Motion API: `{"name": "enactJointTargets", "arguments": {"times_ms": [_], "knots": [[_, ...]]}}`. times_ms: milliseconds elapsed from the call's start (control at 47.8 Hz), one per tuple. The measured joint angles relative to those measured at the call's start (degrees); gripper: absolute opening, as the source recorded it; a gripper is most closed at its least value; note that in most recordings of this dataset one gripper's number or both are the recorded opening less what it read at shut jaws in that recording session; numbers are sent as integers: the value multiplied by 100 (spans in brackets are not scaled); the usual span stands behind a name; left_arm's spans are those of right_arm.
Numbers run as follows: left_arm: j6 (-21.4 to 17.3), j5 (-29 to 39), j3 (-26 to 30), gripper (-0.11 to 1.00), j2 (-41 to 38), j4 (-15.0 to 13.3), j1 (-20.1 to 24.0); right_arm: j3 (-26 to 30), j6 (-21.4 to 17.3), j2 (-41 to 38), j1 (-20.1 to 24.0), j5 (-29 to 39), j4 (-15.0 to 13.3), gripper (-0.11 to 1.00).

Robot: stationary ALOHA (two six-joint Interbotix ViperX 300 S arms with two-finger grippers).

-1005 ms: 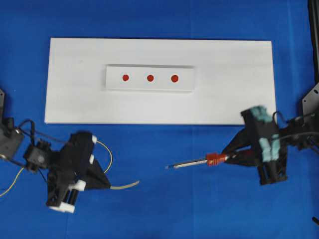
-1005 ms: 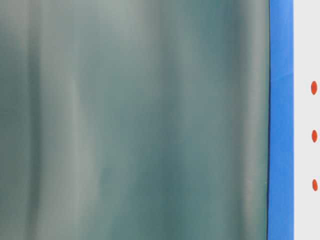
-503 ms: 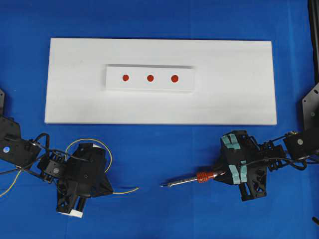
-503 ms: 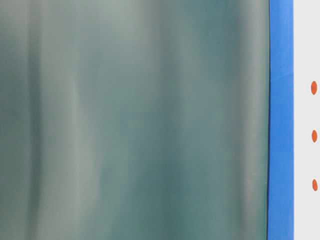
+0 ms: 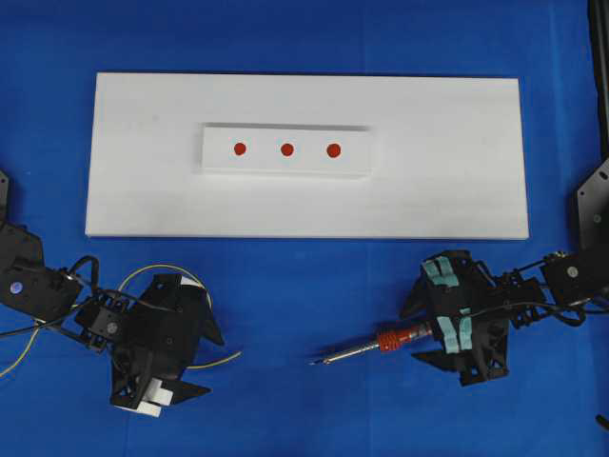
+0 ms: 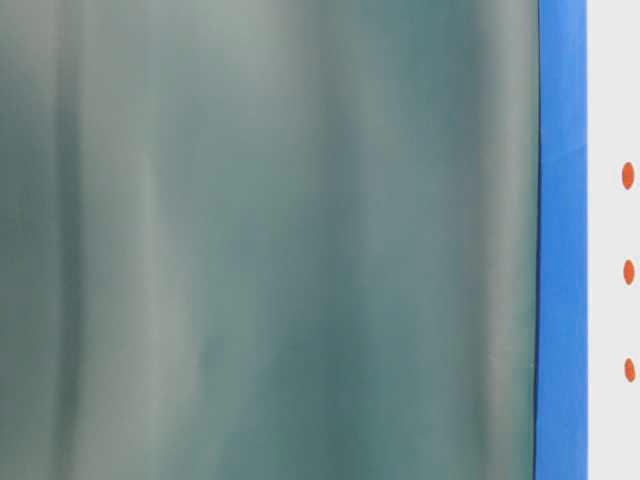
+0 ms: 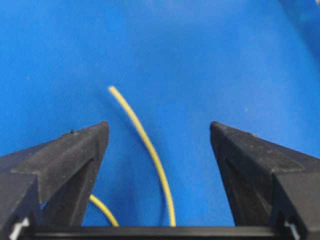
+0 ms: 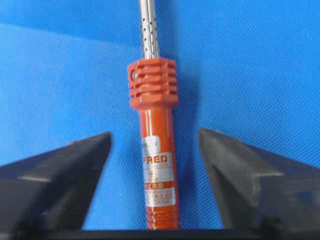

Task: Touch the tip of the soldering iron to the tip of the solder at the mark.

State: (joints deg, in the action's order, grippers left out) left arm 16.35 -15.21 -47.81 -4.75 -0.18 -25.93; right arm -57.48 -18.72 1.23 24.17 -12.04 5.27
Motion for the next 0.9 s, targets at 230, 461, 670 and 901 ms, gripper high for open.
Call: {"name": "enactJointTargets", "arguments": {"times_ms": [230, 461, 670, 901], "knots": [[-18, 949, 79, 72, 914, 0, 35, 26, 220, 1020, -79, 668, -62, 78], [-237, 1318, -26, 72, 1837, 9, 360, 141, 334, 2329, -439, 1547, -378, 78], [-773, 1239, -422, 72, 2479, 9, 976, 79, 334, 3401, -1257, 1916, -905, 77], [-1239, 800, -1055, 71, 3375, 9, 1547, -114, 334, 4395, -1978, 2215, -1503, 77]]}}
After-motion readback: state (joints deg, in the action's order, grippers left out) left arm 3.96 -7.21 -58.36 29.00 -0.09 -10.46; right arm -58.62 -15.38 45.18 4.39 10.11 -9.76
